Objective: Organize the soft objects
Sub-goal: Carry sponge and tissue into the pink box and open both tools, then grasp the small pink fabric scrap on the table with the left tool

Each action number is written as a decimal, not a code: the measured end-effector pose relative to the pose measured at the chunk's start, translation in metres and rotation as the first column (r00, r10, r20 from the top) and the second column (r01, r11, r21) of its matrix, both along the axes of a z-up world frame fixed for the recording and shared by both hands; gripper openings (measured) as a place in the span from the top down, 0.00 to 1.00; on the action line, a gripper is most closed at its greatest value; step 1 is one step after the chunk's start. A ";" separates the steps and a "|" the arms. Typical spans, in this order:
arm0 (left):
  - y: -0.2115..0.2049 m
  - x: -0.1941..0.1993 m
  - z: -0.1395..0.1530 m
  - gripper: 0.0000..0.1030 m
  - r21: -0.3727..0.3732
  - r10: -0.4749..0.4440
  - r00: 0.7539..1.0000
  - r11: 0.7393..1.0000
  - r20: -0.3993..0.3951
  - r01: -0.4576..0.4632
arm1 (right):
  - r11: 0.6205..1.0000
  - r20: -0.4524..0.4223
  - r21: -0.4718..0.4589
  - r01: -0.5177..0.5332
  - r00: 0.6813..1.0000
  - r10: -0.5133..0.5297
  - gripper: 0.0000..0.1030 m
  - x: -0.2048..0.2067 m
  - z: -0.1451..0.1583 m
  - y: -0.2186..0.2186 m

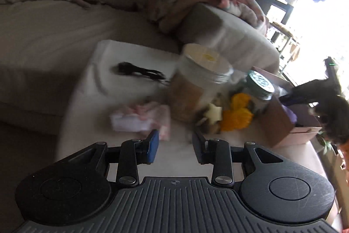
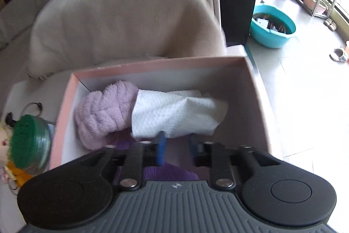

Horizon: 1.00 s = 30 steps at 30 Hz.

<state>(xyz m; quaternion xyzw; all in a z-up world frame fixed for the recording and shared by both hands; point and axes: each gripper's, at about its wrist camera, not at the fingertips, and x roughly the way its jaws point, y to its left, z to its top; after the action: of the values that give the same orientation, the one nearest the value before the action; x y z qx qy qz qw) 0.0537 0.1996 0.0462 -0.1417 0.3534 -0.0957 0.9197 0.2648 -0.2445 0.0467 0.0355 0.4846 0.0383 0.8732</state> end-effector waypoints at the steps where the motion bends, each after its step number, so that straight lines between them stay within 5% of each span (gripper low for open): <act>1: 0.002 0.001 0.001 0.64 0.010 -0.003 1.000 1.000 0.007 0.003 | 1.000 0.031 0.000 0.001 1.000 -0.001 0.52 -0.009 0.009 -0.003; 3: 0.006 0.004 0.004 0.64 0.035 -0.016 1.000 0.999 0.027 0.015 | 1.000 0.113 -0.007 -0.001 0.994 0.001 0.35 -0.031 0.034 -0.006; 8: 0.006 0.008 0.010 0.64 0.077 -0.050 0.997 0.996 0.063 0.045 | 0.999 0.272 -0.001 -0.036 0.962 0.035 0.21 -0.080 0.081 -0.003; 16: 0.010 0.040 0.007 0.64 0.117 -0.071 0.997 0.991 0.008 0.070 | 0.967 0.306 -0.012 -0.256 0.919 0.247 0.20 -0.118 0.088 0.061; 23: 0.014 0.076 -0.018 0.63 0.047 -0.094 0.988 0.994 -0.120 0.101 | 0.908 0.289 -0.042 -0.417 0.865 0.410 0.20 -0.143 0.072 0.117; 30: -0.020 0.061 -0.024 0.57 0.248 -0.193 0.976 0.945 -0.097 0.212 | 0.877 0.333 -0.062 -0.476 0.819 0.468 0.20 -0.152 0.095 0.138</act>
<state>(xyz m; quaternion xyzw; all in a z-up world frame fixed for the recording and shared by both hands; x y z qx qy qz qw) 0.1151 0.1798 0.0219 0.0126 0.4081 -0.1379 0.9024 0.1133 -0.1060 0.1415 -0.0820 0.3207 0.2645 0.9058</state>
